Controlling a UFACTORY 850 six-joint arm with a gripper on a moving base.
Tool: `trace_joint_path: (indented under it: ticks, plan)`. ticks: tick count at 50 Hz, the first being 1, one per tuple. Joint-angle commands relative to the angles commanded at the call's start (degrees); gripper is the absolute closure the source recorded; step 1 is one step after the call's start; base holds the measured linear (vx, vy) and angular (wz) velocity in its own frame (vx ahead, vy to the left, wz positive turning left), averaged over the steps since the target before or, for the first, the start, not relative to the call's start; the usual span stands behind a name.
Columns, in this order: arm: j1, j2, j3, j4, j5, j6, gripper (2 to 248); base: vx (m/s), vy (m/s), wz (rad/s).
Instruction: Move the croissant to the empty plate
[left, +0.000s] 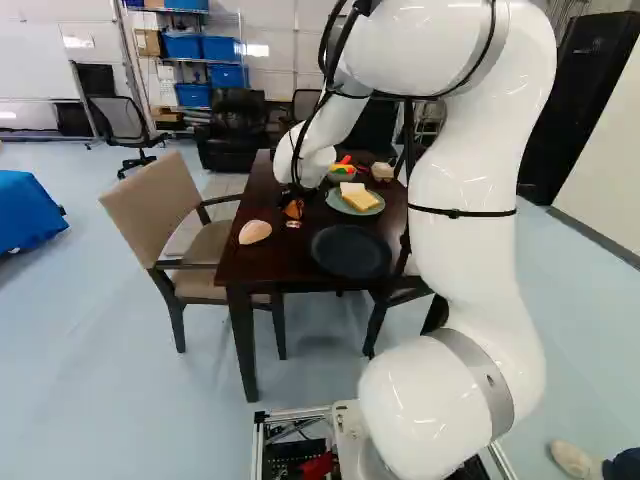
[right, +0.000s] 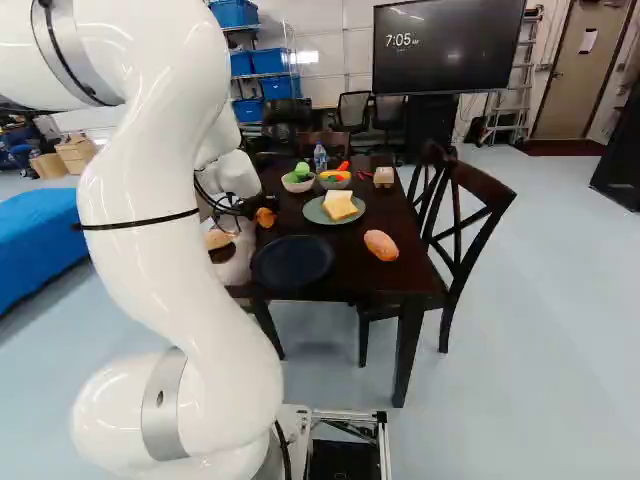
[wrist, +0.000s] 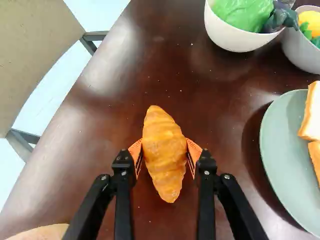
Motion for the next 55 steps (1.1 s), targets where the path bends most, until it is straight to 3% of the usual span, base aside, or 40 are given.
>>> trace_joint_path:
  ticks: [20,55]
  plan:
    - [0.0,1.0,0.3,0.0,0.0,0.0,119,0.0,0.0,0.0]
    - [0.3,8.0,3.5,0.0,-3.8,0.0,119,0.0,0.0,0.0]
